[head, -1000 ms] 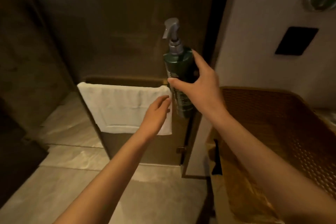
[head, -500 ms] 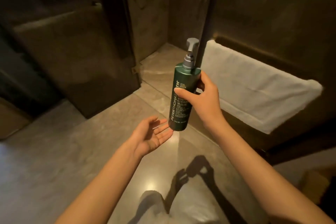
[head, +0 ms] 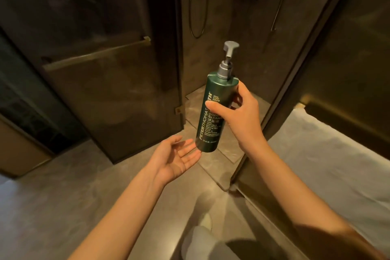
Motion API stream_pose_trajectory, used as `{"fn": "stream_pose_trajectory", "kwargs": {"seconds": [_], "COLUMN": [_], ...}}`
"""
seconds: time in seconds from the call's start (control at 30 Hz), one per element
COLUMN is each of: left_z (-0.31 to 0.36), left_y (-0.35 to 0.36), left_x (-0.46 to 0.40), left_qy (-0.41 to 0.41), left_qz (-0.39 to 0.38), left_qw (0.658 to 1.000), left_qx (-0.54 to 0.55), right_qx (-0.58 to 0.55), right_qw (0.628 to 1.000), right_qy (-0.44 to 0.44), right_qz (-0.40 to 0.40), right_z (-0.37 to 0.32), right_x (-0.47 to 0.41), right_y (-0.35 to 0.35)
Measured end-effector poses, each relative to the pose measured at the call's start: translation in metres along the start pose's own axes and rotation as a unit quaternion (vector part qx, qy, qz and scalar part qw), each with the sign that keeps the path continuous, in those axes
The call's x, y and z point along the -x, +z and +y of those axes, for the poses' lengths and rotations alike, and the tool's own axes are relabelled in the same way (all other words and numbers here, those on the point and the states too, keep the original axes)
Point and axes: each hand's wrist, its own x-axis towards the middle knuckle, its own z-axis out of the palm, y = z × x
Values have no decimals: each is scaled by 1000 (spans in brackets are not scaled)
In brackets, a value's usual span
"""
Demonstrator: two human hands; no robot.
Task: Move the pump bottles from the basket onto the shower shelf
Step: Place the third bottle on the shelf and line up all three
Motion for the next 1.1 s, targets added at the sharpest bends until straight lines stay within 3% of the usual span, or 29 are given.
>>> {"fn": "stream_pose_trajectory", "kwargs": {"seconds": [0.27, 0.6, 0.9, 1.1], "left_z": [125, 236, 375, 419], "left_y": [99, 144, 208, 248], "left_x": [-95, -244, -363, -421], "left_qy": [17, -16, -15, -62], "left_qz": [-48, -43, -67, -67], "left_qw": [999, 998, 997, 993], "left_qx": [-10, -33, -47, -73], "right_qx": [5, 3, 9, 19], "right_qw": [999, 1000, 995, 987], "right_qy": [-28, 15, -2, 21], "right_qz": [15, 26, 104, 157], "right_z": [4, 73, 88, 125], "right_x": [-180, -346, -521, -592], "right_y": [-11, 23, 49, 42]}}
